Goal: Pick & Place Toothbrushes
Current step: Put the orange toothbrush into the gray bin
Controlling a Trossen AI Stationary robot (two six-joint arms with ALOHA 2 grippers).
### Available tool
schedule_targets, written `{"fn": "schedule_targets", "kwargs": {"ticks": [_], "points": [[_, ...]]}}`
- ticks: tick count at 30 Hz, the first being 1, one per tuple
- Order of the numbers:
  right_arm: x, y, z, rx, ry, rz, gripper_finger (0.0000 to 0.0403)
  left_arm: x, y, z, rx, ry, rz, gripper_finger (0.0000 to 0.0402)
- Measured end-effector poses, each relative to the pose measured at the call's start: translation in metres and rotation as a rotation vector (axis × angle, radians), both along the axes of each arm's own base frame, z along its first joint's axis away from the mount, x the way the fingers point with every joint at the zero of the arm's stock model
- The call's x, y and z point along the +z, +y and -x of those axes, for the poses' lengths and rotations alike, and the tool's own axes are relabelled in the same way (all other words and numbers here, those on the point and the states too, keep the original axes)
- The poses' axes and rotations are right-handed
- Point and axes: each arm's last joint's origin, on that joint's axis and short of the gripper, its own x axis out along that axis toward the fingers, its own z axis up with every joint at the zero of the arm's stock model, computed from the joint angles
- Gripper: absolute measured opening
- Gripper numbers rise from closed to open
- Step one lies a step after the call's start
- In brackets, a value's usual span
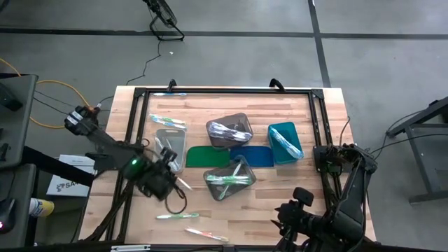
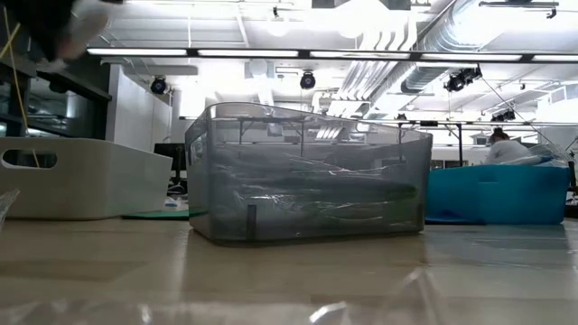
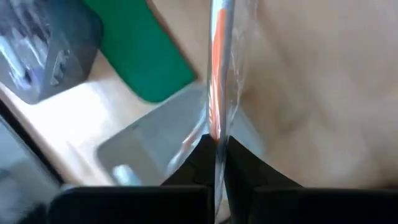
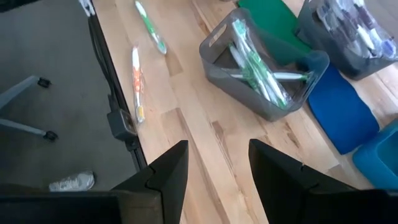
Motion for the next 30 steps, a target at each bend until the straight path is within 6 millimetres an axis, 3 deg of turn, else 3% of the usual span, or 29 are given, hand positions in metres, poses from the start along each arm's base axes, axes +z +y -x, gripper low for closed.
{"fn": "schedule_targets", "kwargs": {"ticks": [4, 11, 20, 26, 30], "points": [[0.0, 0.0, -0.001, -0.006, -0.014, 0.003, 0.0162, -0.001, 0.027, -0.008, -0.159, 0.14, -0.086, 0.0005], [0.0, -0.005, -0.006, -0.04, -0.018, -0.009, 0.0162, 0.0, 0.078, -0.011, -0.259, 0.377, -0.156, 0.0004], [0.0, -0.011, -0.015, -0.071, -0.019, -0.011, 0.0162, 0.0, 0.129, -0.018, -0.272, 0.439, -0.155, 0.0004], [0.0, -0.015, -0.019, -0.089, -0.019, -0.011, 0.0162, -0.001, 0.149, -0.017, -0.187, 0.439, -0.102, 0.0004], [0.0, -0.017, -0.021, -0.096, -0.019, -0.011, 0.0162, -0.005, 0.152, -0.018, -0.233, 0.43, -0.073, 0.0004]]}}
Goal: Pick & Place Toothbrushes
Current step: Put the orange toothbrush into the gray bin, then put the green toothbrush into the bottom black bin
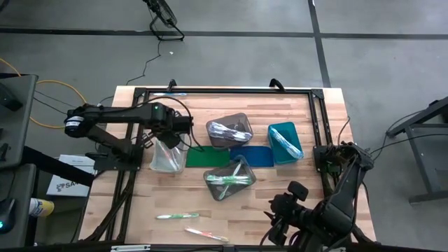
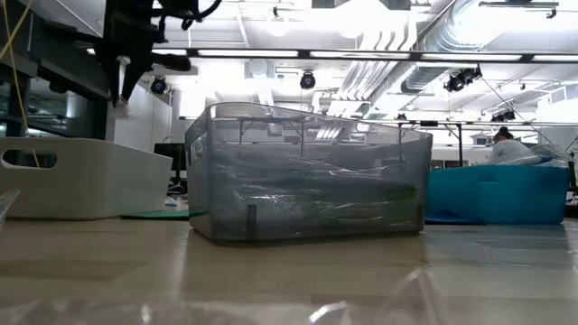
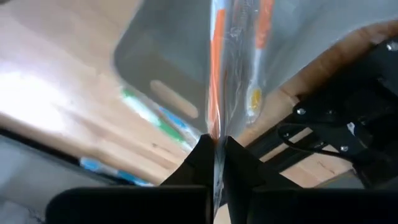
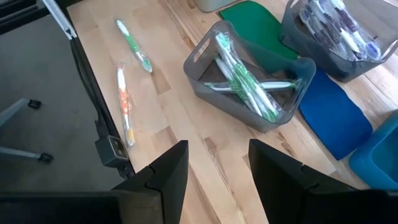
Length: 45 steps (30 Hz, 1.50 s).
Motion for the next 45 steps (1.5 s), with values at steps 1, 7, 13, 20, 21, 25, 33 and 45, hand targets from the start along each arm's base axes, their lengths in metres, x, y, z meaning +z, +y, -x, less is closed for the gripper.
{"fn": "schedule_targets", "kwargs": {"ticks": [1, 7, 13, 20, 21, 25, 33, 45], "points": [[0.0, 0.0, 0.0, -0.001, 0.0, 0.0, 0.0162, -0.004, -0.001, 0.001, -0.02, 0.018, 0.009, 0.0004], [0.0, 0.0, 0.0, -0.001, 0.0, 0.0, 0.0162, -0.031, -0.002, 0.008, -0.035, 0.106, 0.04, 0.0004], [0.0, 0.0, 0.0, -0.001, 0.0, 0.0, 0.0162, -0.05, -0.003, 0.007, -0.029, 0.086, 0.093, 0.0005], [0.0, -0.002, -0.002, -0.006, 0.001, 0.001, 0.0162, -0.06, -0.004, 0.006, -0.016, 0.061, 0.097, 0.0046], [0.0, -0.002, -0.002, -0.004, 0.001, 0.003, 0.0162, -0.06, -0.004, 0.006, -0.018, 0.058, 0.097, 0.0055], [0.0, -0.002, -0.002, -0.003, 0.002, 0.004, 0.0162, -0.06, -0.004, 0.004, -0.037, 0.036, 0.127, 0.0097], [0.0, -0.002, -0.002, -0.003, 0.003, 0.002, 0.0162, -0.056, -0.004, 0.004, 0.088, 0.014, 0.118, 0.0175], [0.0, -0.001, -0.002, -0.001, 0.018, -0.013, 0.0162, -0.008, -0.019, -0.013, 0.194, -0.166, 0.157, 0.0022]]}}
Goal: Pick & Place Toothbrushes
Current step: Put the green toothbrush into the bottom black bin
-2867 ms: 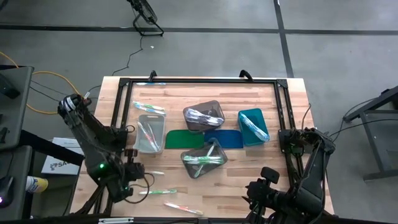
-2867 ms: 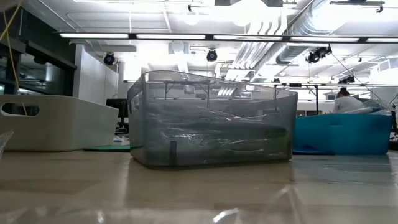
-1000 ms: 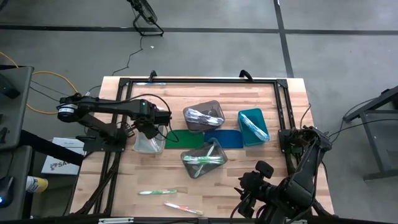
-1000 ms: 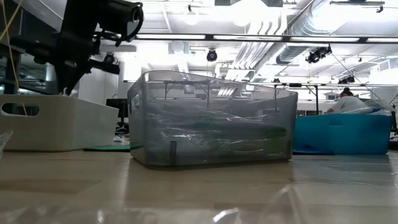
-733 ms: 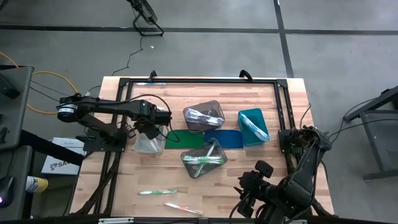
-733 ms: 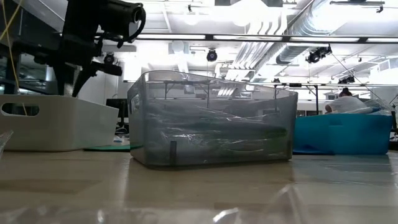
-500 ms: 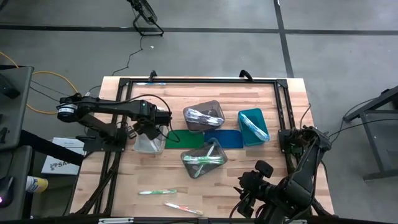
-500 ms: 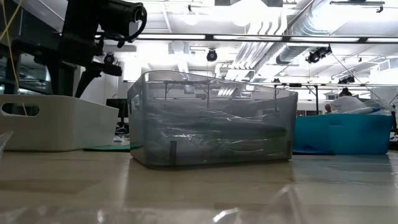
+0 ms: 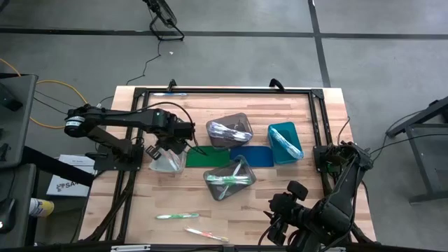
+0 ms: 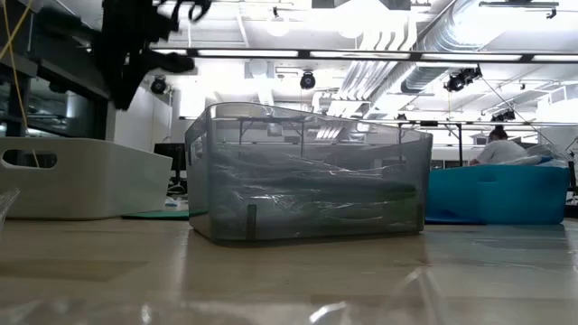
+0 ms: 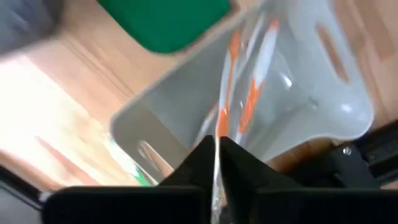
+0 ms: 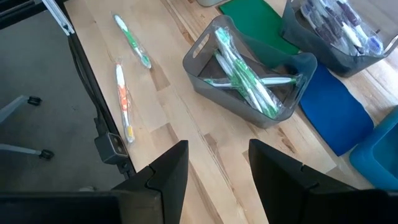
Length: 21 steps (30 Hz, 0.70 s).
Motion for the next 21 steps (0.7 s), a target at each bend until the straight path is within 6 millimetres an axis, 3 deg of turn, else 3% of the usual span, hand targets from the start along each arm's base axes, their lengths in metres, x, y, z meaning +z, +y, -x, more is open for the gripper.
{"fn": "schedule_targets", "kwargs": {"ticks": [6, 16, 21], "points": [[0.0, 0.0, 0.0, 0.001, 0.001, 0.0, 0.0162, 0.021, -0.023, -0.008, 0.03, -0.122, 0.011, 0.0004], [0.0, 0.0, 0.0, 0.019, 0.005, 0.014, 0.0162, 0.024, -0.088, -0.009, 0.071, -0.276, 0.114, 0.0001], [0.0, 0.0, 0.0, 0.06, 0.016, 0.043, 0.0162, 0.025, -0.122, 0.0, 0.102, -0.321, 0.172, 0.0]]}}
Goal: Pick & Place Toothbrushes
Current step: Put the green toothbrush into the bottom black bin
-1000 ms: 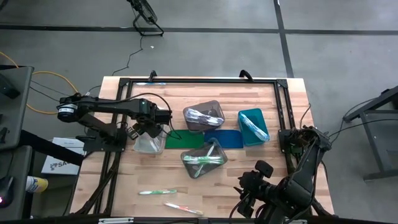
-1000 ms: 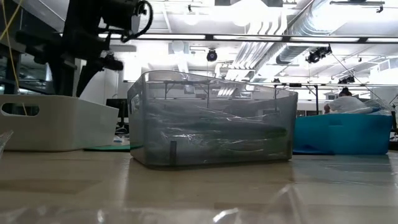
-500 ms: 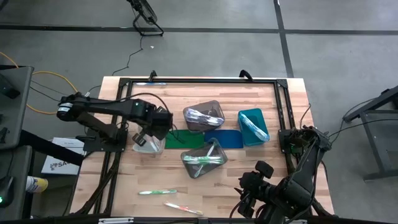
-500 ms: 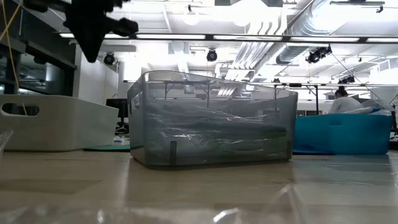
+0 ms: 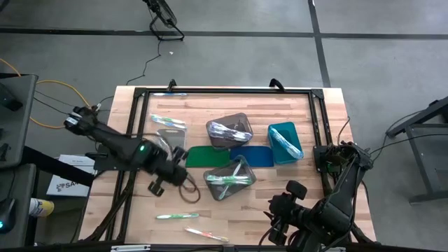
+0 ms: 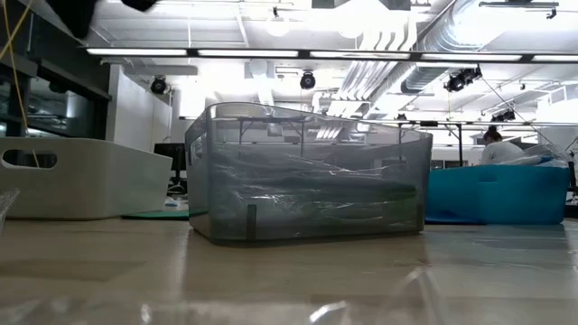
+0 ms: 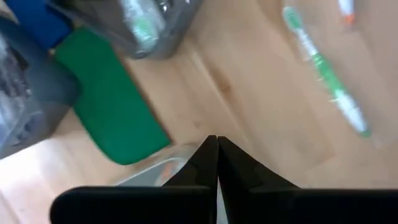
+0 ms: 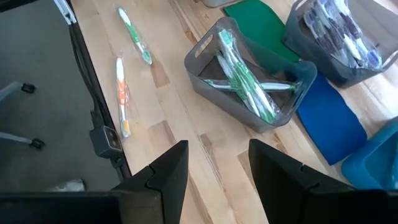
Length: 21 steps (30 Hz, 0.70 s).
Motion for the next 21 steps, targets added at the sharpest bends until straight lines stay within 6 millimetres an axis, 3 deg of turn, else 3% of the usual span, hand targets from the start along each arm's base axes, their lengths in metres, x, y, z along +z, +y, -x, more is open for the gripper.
{"fn": "schedule_targets", "kwargs": {"ticks": [12, 18, 21], "points": [[0.0, 0.001, 0.0, 0.065, 0.03, 0.031, 0.0162, -0.032, -0.072, 0.011, 0.089, 0.065, 0.042, 0.0], [-0.001, 0.001, 0.001, 0.097, 0.061, 0.024, 0.0162, -0.053, -0.098, 0.011, 0.128, 0.094, 0.05, 0.0002], [-0.001, 0.002, 0.001, 0.101, 0.065, 0.023, 0.0162, -0.06, -0.109, 0.009, 0.122, 0.086, 0.064, 0.0022]]}}
